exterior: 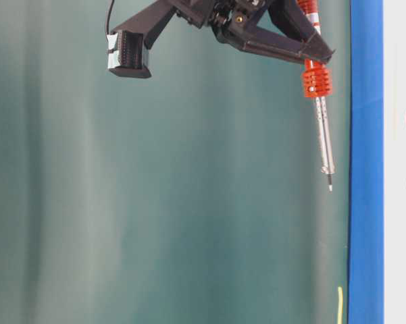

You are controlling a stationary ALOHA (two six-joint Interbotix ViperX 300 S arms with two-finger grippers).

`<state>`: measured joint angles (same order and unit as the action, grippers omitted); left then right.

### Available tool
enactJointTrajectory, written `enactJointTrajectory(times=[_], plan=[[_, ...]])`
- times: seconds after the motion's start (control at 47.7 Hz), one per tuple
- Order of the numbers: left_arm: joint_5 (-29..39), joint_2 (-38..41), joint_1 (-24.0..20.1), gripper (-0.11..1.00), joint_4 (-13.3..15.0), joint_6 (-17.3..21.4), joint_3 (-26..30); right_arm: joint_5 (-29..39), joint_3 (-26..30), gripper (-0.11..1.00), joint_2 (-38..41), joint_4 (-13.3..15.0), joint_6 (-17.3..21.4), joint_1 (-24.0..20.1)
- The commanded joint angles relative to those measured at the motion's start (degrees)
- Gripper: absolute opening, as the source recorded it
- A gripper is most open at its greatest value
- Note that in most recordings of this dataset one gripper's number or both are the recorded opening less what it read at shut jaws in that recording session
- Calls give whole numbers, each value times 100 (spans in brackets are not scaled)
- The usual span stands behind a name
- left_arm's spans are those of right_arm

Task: Touch the tip of the soldering iron to the tip of the solder at the mark.

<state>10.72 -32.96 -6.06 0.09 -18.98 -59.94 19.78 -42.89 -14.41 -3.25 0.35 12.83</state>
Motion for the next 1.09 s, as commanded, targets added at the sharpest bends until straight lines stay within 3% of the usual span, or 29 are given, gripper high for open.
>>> enactJointTrajectory(times=[0.0,0.587,1.069], plan=[[-176,149,0,1,-18,-9,220,-79,62,6,-123,9,9,0],[-237,2435,105,1,-18,-9,1679,-53,44,6,-123,9,0,9],[-360,2892,105,1,-18,0,1811,-79,-53,6,-123,9,0,9]])
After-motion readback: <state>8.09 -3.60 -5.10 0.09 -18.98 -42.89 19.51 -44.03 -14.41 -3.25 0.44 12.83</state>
